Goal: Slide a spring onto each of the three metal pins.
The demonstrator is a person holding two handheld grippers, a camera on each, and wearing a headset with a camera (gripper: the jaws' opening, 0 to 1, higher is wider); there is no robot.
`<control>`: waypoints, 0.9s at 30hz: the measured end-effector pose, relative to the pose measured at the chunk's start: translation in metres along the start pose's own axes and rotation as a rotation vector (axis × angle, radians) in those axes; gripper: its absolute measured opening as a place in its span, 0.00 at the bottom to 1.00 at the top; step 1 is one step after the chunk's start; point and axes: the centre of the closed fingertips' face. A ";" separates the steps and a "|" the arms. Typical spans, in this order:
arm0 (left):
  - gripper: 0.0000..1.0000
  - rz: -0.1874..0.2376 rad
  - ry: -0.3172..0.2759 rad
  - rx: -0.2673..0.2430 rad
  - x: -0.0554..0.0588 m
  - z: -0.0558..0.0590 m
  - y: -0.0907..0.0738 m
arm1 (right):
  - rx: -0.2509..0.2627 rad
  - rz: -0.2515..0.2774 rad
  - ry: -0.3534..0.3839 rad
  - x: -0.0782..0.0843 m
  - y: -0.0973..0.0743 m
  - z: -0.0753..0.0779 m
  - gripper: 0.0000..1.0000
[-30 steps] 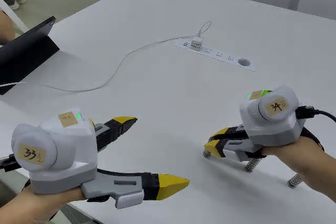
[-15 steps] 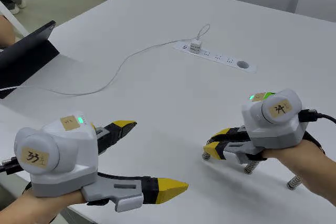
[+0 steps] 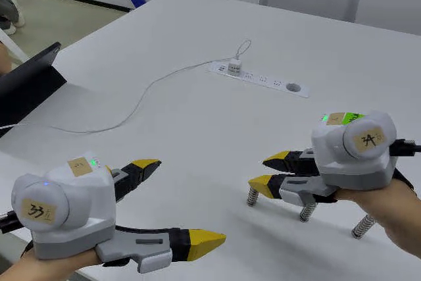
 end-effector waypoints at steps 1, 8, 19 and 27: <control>1.00 0.000 -0.003 -0.006 0.000 -0.001 0.000 | 0.011 0.013 -0.005 -0.001 -0.005 0.001 0.27; 1.00 -0.019 0.026 -0.009 0.001 -0.001 0.002 | 0.073 0.081 0.009 0.009 -0.041 0.000 0.30; 1.00 0.004 0.036 -0.031 -0.007 -0.003 0.001 | 0.187 0.134 0.107 0.041 -0.090 0.009 0.44; 1.00 0.059 0.066 -0.032 -0.022 0.004 -0.001 | 0.269 0.152 0.130 0.062 -0.119 0.010 0.55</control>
Point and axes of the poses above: the centre of the closed fingertips' face, and the gripper's own axes: y roughly forward along the fingers, z roughly to its right, x roughly out of its underside, and after that the axes turned 1 degree about -x, right-handed
